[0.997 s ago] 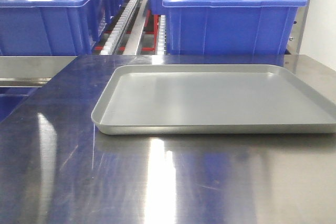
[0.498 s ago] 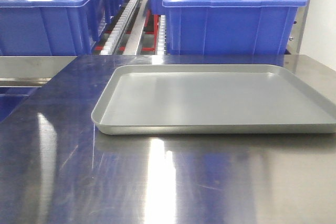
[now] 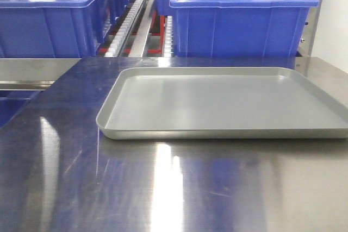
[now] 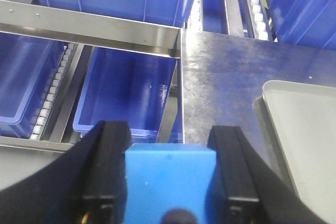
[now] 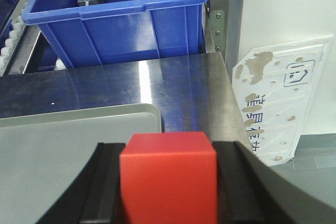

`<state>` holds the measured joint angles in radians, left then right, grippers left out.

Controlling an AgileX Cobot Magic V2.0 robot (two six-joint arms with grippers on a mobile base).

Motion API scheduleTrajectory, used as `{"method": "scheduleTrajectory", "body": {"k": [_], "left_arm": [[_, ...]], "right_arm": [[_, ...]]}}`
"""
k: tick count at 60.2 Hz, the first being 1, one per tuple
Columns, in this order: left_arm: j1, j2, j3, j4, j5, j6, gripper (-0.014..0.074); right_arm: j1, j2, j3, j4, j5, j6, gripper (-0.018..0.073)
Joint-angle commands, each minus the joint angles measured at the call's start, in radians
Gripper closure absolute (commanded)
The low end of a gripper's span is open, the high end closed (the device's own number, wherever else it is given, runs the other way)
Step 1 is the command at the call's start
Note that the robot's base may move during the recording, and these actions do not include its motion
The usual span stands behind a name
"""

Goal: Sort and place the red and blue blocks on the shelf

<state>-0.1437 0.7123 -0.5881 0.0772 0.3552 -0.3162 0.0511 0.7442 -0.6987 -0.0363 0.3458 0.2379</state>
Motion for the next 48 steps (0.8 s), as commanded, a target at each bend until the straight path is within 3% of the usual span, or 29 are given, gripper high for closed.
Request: {"method": "scheduleTrajectory", "body": {"k": [1,48], "left_arm": [[-0.001,-0.004,-0.031,0.003,-0.085,-0.009,0.047],[-0.001,-0.004,-0.031,0.003,-0.085,-0.009,0.047]], "right_arm": [[-0.006,-0.009,-0.03,-0.013,-0.084,-0.004,0.0497],[-0.006,-0.009,-0.03,-0.013,-0.084,-0.004,0.0497]]}}
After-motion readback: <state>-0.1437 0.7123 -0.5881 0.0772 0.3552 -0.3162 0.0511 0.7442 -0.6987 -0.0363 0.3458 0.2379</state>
